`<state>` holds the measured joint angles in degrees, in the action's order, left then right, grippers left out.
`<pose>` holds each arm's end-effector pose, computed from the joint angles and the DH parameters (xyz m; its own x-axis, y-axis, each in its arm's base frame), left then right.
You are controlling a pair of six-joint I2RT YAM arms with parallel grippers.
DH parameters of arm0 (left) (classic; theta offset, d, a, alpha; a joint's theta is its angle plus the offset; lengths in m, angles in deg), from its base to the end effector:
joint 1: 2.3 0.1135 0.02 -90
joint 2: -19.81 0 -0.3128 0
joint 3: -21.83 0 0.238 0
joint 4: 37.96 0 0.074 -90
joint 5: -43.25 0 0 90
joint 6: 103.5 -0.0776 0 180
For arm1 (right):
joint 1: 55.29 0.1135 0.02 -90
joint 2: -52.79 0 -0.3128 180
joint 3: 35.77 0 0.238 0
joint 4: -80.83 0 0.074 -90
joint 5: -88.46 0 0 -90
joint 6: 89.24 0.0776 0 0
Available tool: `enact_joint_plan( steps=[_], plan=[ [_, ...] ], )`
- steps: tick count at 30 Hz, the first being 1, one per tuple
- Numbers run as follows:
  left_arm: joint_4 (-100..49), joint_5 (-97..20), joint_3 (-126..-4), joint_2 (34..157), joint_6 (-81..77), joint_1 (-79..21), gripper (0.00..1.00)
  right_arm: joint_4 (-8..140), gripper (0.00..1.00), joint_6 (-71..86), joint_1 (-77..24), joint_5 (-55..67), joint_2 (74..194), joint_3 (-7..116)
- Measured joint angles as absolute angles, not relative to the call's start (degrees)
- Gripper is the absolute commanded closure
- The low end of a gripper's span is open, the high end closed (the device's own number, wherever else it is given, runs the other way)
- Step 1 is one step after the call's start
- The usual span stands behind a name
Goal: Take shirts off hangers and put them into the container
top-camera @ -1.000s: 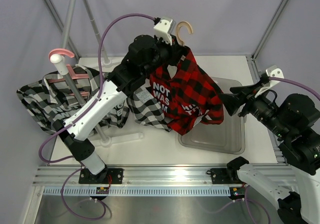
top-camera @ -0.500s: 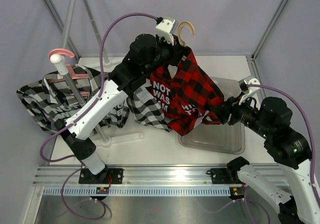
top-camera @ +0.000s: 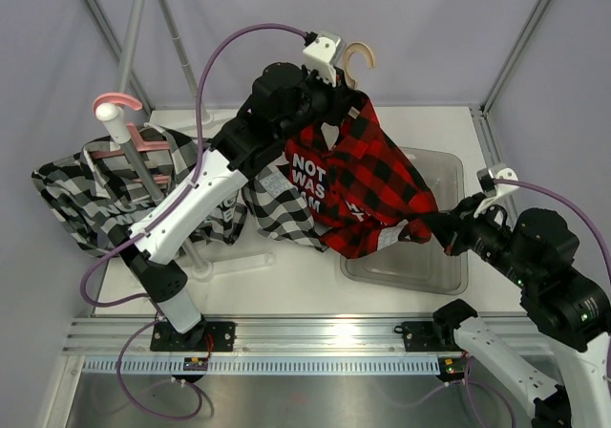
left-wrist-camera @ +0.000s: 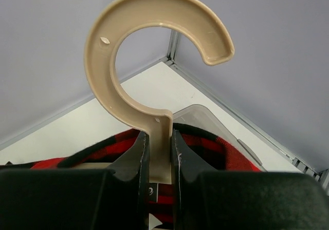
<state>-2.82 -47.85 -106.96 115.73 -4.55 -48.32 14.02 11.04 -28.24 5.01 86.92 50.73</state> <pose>0.2814 -0.2894 0.5478 -0.1370 -0.0820 -0.9872 0.6933 0.7039 -0.1547 0.0429 0.0319 0.4398 -0.3167 0.0374 -0.9478 -0.5017 0.8414 0.2008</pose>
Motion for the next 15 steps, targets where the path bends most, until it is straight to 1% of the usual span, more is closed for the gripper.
enact_joint_plan(
  steps=[3,7,15],
  plan=[
    [-2.03,-47.35,-108.03,116.71,-4.9,-48.23,1.0,11.57,1.0,12.7,-28.24,5.03,85.33,51.71],
    [-2.01,-46.5,-109.35,117.7,-4.71,-47.18,1.0,5.59,1.0,15.24,-28.24,4.33,82.62,56.11],
    [-1.77,-41.76,-111.58,117.81,-2.67,-45.74,1.0,-4.01,1.0,22.34,-28.31,-2.73,75.12,63.93]
  ],
)
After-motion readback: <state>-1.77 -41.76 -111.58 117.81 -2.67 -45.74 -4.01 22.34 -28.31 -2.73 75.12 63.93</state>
